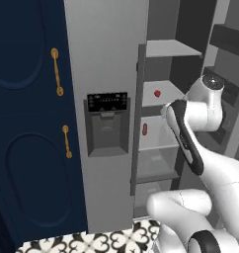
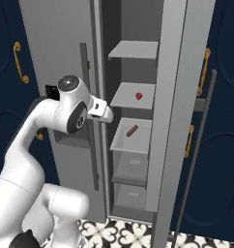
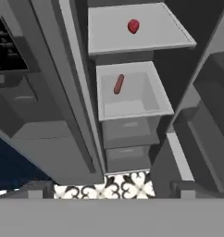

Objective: Take the strawberry from the fridge and place it on top of the pancake, located on the dining counter.

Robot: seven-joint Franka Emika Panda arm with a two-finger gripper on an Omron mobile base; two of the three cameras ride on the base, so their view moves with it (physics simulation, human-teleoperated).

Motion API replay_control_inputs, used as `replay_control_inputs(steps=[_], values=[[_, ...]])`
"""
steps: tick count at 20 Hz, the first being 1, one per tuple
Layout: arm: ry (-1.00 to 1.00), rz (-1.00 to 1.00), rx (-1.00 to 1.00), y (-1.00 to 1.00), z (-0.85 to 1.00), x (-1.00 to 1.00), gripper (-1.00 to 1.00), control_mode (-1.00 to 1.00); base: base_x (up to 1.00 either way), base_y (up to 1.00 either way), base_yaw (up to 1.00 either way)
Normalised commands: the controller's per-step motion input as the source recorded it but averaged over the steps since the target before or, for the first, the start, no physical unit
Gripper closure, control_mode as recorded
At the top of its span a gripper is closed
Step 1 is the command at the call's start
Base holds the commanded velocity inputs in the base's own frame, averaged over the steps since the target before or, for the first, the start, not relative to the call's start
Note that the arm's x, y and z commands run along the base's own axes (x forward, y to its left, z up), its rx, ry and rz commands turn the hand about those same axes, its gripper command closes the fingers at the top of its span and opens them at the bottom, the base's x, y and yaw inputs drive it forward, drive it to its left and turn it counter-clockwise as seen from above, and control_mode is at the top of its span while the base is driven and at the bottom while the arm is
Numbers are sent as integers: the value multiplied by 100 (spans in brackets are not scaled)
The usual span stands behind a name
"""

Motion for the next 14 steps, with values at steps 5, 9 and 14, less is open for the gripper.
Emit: replay_control_inputs(steps=[5,9,14], values=[[-42,-8,-14,49,75,71,-100,-100,0,0,0],[12,6,10,14,61,18,-100,-100,0,0,0],[-5,0,17,-2,0,7,-100,-100,0,0,0]])
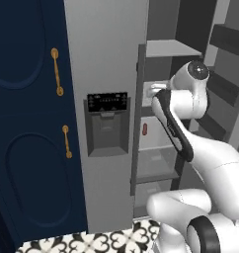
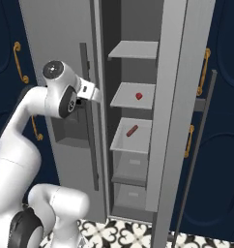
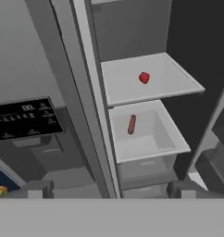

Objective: Take the strawberry from the fridge and place it on top of the pancake, located on the dining counter.

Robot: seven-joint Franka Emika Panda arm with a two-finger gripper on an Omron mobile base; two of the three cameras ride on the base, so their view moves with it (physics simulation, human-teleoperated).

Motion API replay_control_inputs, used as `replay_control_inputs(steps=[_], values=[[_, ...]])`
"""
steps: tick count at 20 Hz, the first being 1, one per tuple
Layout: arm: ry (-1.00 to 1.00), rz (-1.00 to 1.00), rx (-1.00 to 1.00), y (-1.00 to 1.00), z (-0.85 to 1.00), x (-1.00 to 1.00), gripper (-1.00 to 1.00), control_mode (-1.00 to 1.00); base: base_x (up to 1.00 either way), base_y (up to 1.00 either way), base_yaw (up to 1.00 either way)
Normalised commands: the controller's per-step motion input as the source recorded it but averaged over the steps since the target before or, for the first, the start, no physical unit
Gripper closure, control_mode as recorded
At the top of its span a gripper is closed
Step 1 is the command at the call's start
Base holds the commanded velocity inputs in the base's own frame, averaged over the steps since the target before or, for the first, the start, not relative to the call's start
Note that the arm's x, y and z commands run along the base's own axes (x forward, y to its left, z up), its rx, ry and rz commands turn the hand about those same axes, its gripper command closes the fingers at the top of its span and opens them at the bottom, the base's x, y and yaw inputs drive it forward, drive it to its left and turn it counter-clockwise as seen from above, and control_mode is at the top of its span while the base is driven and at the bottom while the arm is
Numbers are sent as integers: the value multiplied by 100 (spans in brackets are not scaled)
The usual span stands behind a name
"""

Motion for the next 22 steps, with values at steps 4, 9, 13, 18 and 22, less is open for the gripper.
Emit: replay_control_inputs(steps=[4,9,13,18,22], values=[[-16,0,-15,49,0,52,-100,-100,0,0,0],[-2,0,-14,45,0,24,-100,-100,0,0,0],[9,6,2,-3,0,49,-100,-100,0,0,0],[7,4,5,0,0,82,-100,-100,0,0,0],[0,0,0,2,0,57,-100,-100,0,0,0]])
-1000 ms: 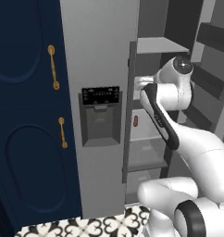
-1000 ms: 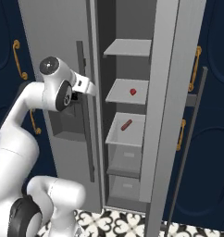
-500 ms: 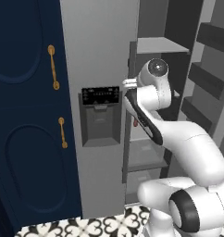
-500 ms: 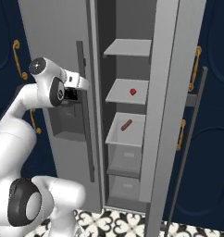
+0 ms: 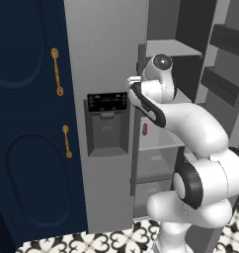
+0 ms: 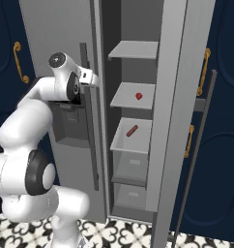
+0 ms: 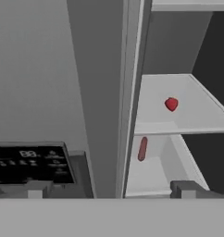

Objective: Take the strawberry from the fridge and place it on top of the pancake, located on the dining counter.

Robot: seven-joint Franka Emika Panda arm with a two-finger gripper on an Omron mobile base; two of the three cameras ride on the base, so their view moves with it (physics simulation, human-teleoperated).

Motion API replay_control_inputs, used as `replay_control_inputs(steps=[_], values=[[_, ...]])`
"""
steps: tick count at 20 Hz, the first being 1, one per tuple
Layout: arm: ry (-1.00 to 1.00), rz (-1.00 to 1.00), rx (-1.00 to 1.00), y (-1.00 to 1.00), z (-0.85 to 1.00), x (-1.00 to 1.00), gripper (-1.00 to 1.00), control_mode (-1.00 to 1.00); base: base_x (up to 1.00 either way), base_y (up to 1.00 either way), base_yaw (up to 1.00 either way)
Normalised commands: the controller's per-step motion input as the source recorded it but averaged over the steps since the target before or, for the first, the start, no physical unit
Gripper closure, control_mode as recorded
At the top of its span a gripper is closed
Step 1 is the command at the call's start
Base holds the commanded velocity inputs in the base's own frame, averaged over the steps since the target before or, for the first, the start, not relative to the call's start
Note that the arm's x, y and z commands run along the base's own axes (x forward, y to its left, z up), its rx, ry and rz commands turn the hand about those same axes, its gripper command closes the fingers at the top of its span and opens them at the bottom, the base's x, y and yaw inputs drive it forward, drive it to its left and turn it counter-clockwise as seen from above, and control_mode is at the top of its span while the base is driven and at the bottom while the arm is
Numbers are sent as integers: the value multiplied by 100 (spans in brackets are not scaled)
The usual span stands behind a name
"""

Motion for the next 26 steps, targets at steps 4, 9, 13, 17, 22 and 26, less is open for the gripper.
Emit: replay_control_inputs(steps=[4,9,13,17,22,26], values=[[0,0,0,4,-15,35,-100,-100,0,0,0],[0,0,0,6,-24,36,-100,-100,0,0,0],[0,0,0,0,-15,42,-100,-100,0,0,0],[0,0,0,0,-5,56,-100,-100,0,0,0],[-10,0,-2,0,-9,45,-100,-100,0,0,0],[-13,0,0,0,-1,7,-100,-100,0,0,0]])
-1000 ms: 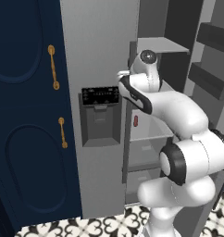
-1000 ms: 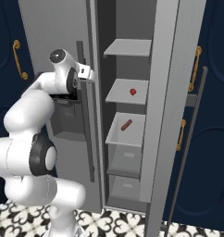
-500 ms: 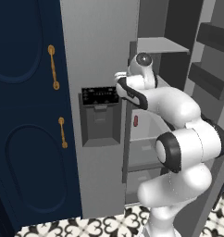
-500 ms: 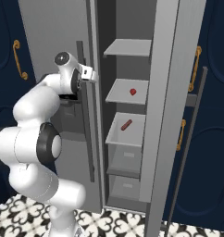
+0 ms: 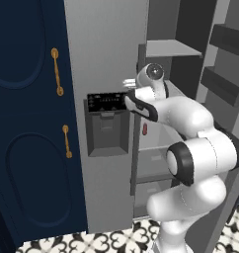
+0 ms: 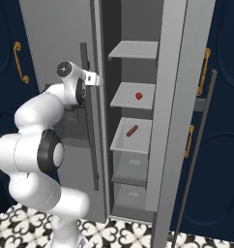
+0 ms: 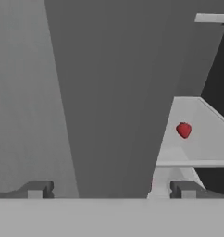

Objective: Take the strawberry from the fridge and place it on top of the pancake, located on the dining counter.

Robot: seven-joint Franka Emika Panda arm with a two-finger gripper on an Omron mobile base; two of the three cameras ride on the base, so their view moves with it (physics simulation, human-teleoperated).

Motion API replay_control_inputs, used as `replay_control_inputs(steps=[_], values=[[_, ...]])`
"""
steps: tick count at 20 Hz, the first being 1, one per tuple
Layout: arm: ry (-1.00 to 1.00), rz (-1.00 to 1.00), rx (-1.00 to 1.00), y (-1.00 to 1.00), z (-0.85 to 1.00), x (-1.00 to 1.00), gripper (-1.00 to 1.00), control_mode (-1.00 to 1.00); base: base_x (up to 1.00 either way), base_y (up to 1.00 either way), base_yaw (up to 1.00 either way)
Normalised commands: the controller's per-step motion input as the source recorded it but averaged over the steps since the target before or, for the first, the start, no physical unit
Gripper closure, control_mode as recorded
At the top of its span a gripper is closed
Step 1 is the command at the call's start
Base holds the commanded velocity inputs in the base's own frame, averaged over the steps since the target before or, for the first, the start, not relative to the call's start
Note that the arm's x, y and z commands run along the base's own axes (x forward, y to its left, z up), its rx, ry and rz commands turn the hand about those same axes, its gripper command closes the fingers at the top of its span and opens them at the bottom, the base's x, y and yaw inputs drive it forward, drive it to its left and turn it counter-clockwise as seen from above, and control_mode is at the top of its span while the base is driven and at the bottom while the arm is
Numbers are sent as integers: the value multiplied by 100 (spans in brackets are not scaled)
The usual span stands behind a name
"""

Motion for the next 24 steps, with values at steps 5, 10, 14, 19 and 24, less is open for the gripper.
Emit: replay_control_inputs(steps=[5,10,14,19,24], values=[[-2,0,0,0,0,11,100,-100,0,0,0],[1,-2,0,3,-1,-24,100,-100,0,0,0],[0,-16,0,19,0,-92,100,-100,0,0,0],[0,-24,-1,38,-2,-100,100,-100,0,0,0],[0,-35,0,58,-4,-64,100,-100,0,0,0]])
